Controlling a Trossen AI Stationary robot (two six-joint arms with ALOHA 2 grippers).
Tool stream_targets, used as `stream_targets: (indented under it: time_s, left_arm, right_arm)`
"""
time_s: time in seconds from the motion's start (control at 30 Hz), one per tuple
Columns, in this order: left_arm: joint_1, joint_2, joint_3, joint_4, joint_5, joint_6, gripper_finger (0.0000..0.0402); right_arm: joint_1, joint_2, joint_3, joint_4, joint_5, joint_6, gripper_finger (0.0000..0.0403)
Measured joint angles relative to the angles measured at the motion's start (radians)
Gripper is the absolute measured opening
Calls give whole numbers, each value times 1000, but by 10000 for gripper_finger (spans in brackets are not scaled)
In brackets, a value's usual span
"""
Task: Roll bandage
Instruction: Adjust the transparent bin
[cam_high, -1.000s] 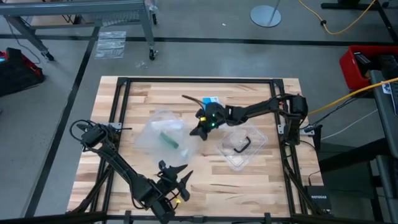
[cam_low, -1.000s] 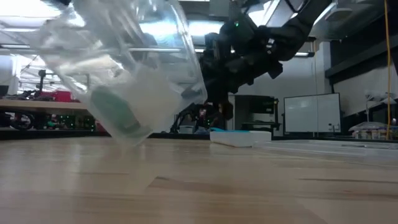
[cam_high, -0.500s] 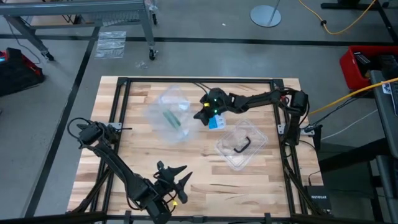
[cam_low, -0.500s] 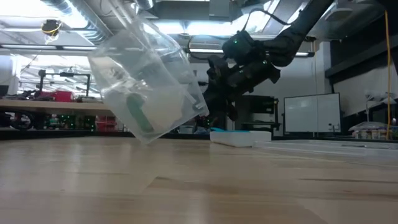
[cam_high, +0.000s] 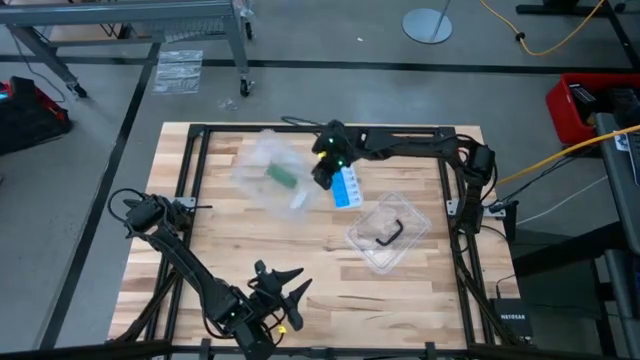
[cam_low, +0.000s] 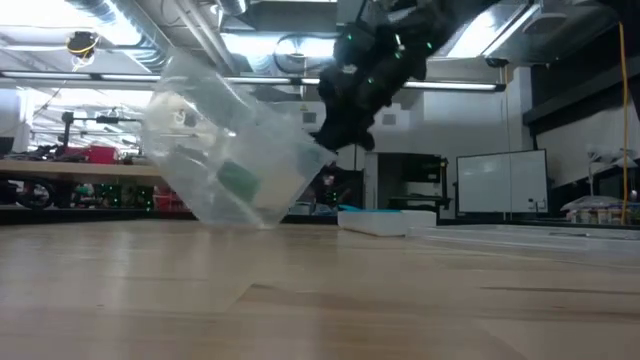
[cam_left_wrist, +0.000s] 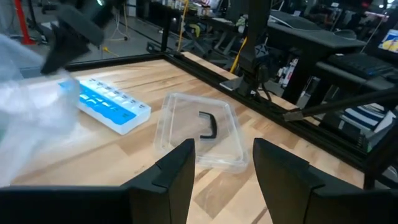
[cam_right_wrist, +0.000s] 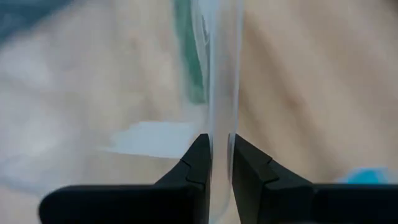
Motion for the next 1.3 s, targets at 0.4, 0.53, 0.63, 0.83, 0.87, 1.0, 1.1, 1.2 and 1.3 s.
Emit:
stream_targets:
  time_s: [0.4, 0.53, 0.63, 0.83, 0.87, 1.0, 1.1, 1.2, 1.3]
  left_arm:
    - [0, 0, 0, 1, 2, 2, 155]
    - [0, 0, 0, 1, 2, 3, 155]
    - [0, 0, 0, 1, 2, 4, 155]
    - [0, 0, 0, 0, 2, 4, 155]
    - [0, 0, 0, -1, 2, 4, 155]
    - [0, 0, 0, -3, 2, 4, 155]
    - [0, 0, 0, -3, 2, 4, 155]
    - [0, 0, 0, -3, 2, 19, 155]
    - [3, 0, 0, -3, 2, 45, 155]
  right_arm:
    - [-4, 1, 235, -301, 241, -153, 42]
    - [-3, 10, 235, -328, 228, -151, 42]
    - [-3, 20, 220, -329, 205, -149, 42]
    - [-3, 22, 191, -312, 209, -152, 84]
    - [-2, 22, 191, -307, 211, -152, 92]
    - [-3, 22, 191, -296, 215, -152, 119]
    - [-3, 22, 191, -285, 215, -152, 133]
    - [-3, 22, 191, -267, 215, -162, 142]
    - [-3, 22, 206, -262, 215, -204, 144]
